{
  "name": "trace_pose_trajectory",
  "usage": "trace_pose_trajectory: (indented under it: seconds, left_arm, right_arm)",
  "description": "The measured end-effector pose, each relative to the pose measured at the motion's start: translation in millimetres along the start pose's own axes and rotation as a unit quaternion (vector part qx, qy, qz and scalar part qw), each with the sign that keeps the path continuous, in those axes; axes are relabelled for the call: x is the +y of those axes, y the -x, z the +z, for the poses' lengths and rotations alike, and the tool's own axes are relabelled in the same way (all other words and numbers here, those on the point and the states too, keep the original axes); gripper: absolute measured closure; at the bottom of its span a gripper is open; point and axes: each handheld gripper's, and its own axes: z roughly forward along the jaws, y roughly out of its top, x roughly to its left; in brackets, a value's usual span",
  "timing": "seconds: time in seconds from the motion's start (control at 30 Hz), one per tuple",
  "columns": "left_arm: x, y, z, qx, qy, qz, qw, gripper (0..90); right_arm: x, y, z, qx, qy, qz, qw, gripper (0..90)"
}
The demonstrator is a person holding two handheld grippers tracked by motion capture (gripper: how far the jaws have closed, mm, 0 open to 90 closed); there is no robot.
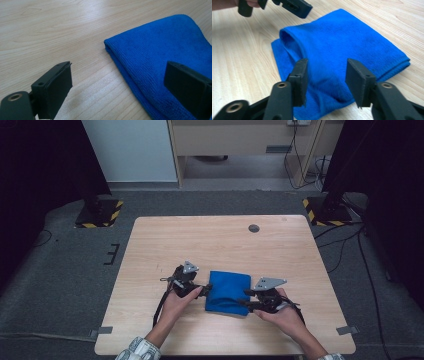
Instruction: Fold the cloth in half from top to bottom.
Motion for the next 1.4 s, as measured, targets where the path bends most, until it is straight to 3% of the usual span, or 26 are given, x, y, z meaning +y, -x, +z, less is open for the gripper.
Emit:
trace_pose_trajectory:
  seconds: [0.2, 0.37, 0.47, 0.5, 0.57, 0.6, 0.63, 0.67, 0.73, 1.0, 1.23, 1.4]
  left_arm:
    - [0.2, 5.9, 2.2, -0.007, -0.002, 0.008, 0.9999, 7.5]
    - [-1.9, 9.7, 3.3, -0.006, -0.007, 0.015, 0.9998, 7.3]
    - [-6.6, 12.6, 0.7, -0.004, -0.010, 0.025, 0.9996, 7.3]
    - [-6.6, 12.6, 0.7, -0.004, -0.010, 0.025, 0.9996, 7.3]
    - [-11.4, 15.6, 0.5, 0.000, -0.018, 0.036, 0.9992, 7.3]
    - [-15.7, 19.1, 0.4, 0.004, -0.029, 0.052, 0.9982, 7.6]
    - [-15.7, 19.1, 0.4, 0.004, -0.029, 0.052, 0.9982, 7.9]
    - [-19.5, 22.9, 1.3, 0.010, -0.041, 0.069, 0.9967, 8.1]
    - [-21.1, 26.0, 1.3, 0.011, -0.045, 0.076, 0.9960, 8.1]
    - [-17.4, 26.1, -2.0, 0.011, -0.028, 0.058, 0.9979, 5.8]
    - [-13.0, 13.5, -10.4, 0.013, -0.003, 0.029, 0.9995, 5.1]
    - [-12.1, 5.6, -13.9, 0.017, 0.002, 0.021, 0.9996, 5.1]
  right_arm:
    - [8.4, -5.9, -0.9, -0.005, 0.018, 0.001, 0.9998, 43.8]
    - [11.6, 0.5, 3.9, -0.039, 0.025, 0.010, 0.9989, 39.4]
    - [9.6, 8.2, 8.3, -0.072, 0.014, 0.013, 0.9972, 36.8]
    - [9.6, 8.2, 8.3, -0.072, 0.014, 0.013, 0.9972, 36.8]
    - [7.9, 10.0, 9.1, -0.082, 0.011, 0.015, 0.9964, 35.7]
    - [6.6, 11.6, 9.3, -0.087, 0.009, 0.015, 0.9960, 34.1]
    - [6.6, 11.6, 9.3, -0.087, 0.009, 0.015, 0.9960, 34.1]
    - [5.3, 12.7, 8.9, -0.095, 0.005, 0.013, 0.9954, 32.2]
    - [3.9, 14.9, 9.0, -0.099, 0.002, 0.016, 0.9950, 29.8]
    - [2.6, 20.4, 10.9, -0.113, 0.005, 0.024, 0.9933, 20.9]
    - [5.3, 22.9, 14.0, -0.128, 0.010, 0.029, 0.9913, 13.4]
    - [5.6, 25.4, 12.8, -0.133, 0.014, 0.028, 0.9907, 11.0]
